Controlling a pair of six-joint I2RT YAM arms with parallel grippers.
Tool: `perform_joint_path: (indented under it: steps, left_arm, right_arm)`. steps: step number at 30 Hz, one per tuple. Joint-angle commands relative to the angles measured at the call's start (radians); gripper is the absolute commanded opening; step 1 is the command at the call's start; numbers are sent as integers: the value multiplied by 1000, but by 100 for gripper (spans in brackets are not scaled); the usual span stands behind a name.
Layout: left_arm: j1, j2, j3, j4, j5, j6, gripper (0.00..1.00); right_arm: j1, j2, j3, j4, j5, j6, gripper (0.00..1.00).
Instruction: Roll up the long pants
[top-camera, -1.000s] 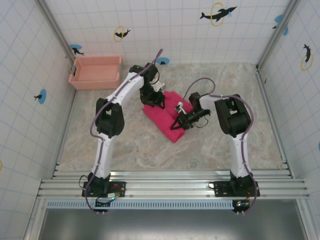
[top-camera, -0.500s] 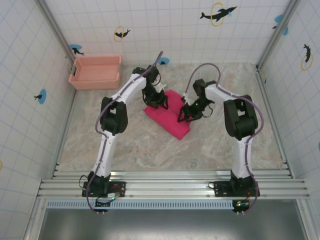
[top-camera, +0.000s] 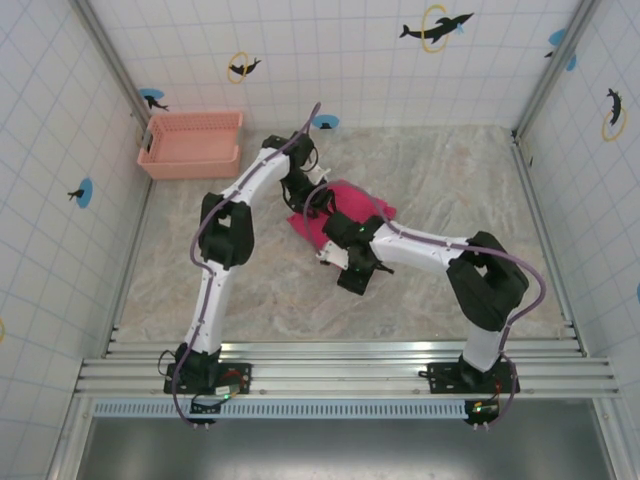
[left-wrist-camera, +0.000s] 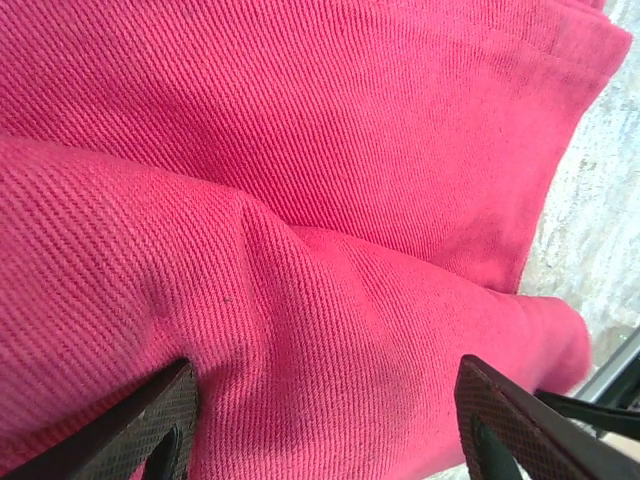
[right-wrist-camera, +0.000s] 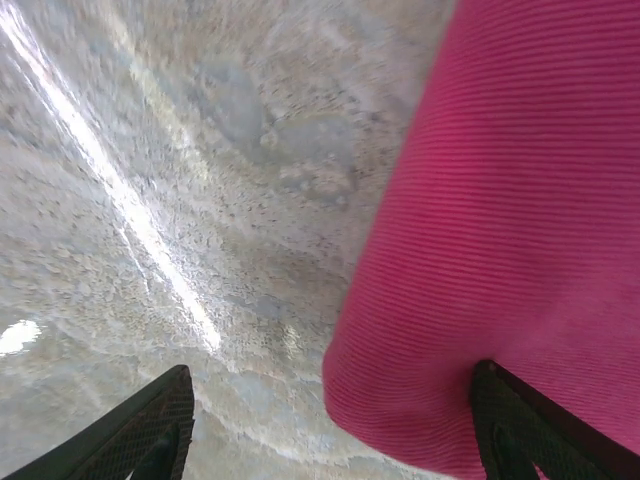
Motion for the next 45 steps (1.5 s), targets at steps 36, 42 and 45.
perform_joint_path:
  steps: [36, 42, 45]
  left_arm:
    - [87, -186, -121, -58, -78, -41, 94]
    - [99, -258, -86, -83, -139, -53, 95]
    - [104, -293, -103, -114, -180, -35, 96]
  right_arm:
    - [-269, 307, 366, -19, -932, 74, 30]
    - [-318, 323, 261, 235, -1128, 352, 26]
    - [-339, 326, 192, 438, -1168, 521, 21]
